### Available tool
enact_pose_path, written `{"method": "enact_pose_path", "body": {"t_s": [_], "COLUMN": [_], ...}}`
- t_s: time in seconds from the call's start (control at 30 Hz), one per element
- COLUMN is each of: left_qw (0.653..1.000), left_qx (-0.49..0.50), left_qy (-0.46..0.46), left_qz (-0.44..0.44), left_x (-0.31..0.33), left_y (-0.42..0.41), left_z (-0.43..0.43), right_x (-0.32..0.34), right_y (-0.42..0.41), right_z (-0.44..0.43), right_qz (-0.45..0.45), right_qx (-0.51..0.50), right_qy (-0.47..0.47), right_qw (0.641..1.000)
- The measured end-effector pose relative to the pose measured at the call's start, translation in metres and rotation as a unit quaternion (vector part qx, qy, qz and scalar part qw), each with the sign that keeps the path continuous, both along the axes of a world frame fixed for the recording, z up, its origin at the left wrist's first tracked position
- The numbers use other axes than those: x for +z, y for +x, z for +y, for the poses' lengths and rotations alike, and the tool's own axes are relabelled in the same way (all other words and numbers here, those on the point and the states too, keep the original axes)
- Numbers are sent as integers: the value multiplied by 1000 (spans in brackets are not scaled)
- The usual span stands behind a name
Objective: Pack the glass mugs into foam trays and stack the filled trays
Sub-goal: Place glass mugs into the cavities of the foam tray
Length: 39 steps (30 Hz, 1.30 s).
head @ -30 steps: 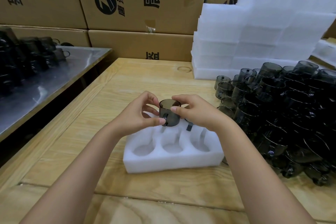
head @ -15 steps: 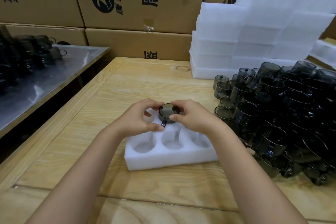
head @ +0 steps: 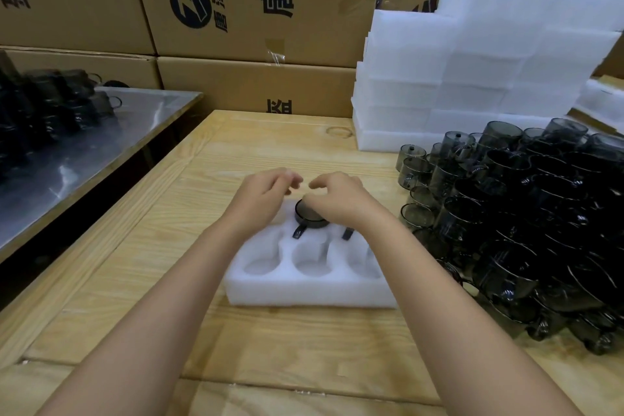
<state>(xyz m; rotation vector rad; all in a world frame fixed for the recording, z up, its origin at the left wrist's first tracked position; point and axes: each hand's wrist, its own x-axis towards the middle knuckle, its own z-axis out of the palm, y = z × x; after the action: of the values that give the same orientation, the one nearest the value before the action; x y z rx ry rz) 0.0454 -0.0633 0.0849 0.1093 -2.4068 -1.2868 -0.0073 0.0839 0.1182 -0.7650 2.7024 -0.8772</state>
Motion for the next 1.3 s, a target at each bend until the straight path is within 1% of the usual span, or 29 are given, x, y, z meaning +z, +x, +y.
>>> {"method": "enact_pose_path", "body": {"t_s": [0.03, 0.07, 0.1, 0.13, 0.2, 0.23, 0.33, 0.4, 0.47, 0.53, 0.6, 0.7, 0.77, 0.83, 0.93, 0.97, 1.0, 1.07, 1.13, 1.2, 1.3], "left_qw": [1000, 1000, 1000, 997, 981, 975, 973, 973, 974, 974, 975, 976, 980, 979, 969, 967, 966, 967, 966, 953, 924], "left_qx": [7, -1, -16, -27, -14, -2, 9, 12, 5, -6, -17, -32, -43, -58, -74, -74, -79, -104, -152, -216, -271], "left_qy": [-3, -9, -24, -59, -151, -174, -172, -164, -156, -151, -146, -124, -88, -82, -150, -174, -199, -224, -209, -201, -264], "left_qz": [23, 28, 7, -34, -118, -141, -156, -162, -165, -166, -168, -176, -174, -175, -181, -169, -144, -60, 30, 66, 55], "left_x": [3, 5, 5, 3, -6, -11, -19, -20, -20, -20, -18, -14, -12, -9, -2, 1, 5, 10, 17, 21, 14], "left_y": [-5, -10, -15, -20, -29, -31, -34, -36, -35, -35, -34, -32, -30, -27, -22, -20, -17, -9, 1, 10, 14], "left_z": [5, 10, 14, 17, 18, 17, 13, 11, 11, 11, 12, 15, 16, 16, 22, 27, 35, 57, 88, 122, 164], "right_x": [-4, -9, -17, -25, -39, -43, -45, -44, -44, -45, -44, -35, -28, -22, -10, -5, -3, 1, 0, -3, -11], "right_y": [-3, -5, -7, -8, -9, -9, -10, -10, -11, -11, -9, 3, 17, 36, 71, 80, 88, 99, 104, 103, 100], "right_z": [-7, -14, -19, -22, -24, -24, -25, -29, -30, -28, -26, -16, 0, 22, 58, 71, 87, 121, 155, 179, 195], "right_qz": [9, 27, 46, 59, 83, 99, 129, 134, 130, 124, 112, 108, 148, 212, 289, 328, 375, 442, 451, 423, 387], "right_qx": [0, 4, 7, 10, 14, 12, -2, -4, -2, 2, 3, -9, -17, -13, -31, -55, -95, -196, -262, -290, -277], "right_qy": [1, 24, 64, 111, 177, 195, 245, 281, 296, 292, 255, 146, 84, 49, 21, 7, -3, 8, 58, 90, 121], "right_qw": [1000, 999, 997, 992, 981, 976, 961, 950, 946, 948, 960, 983, 985, 976, 957, 943, 922, 875, 851, 853, 871]}}
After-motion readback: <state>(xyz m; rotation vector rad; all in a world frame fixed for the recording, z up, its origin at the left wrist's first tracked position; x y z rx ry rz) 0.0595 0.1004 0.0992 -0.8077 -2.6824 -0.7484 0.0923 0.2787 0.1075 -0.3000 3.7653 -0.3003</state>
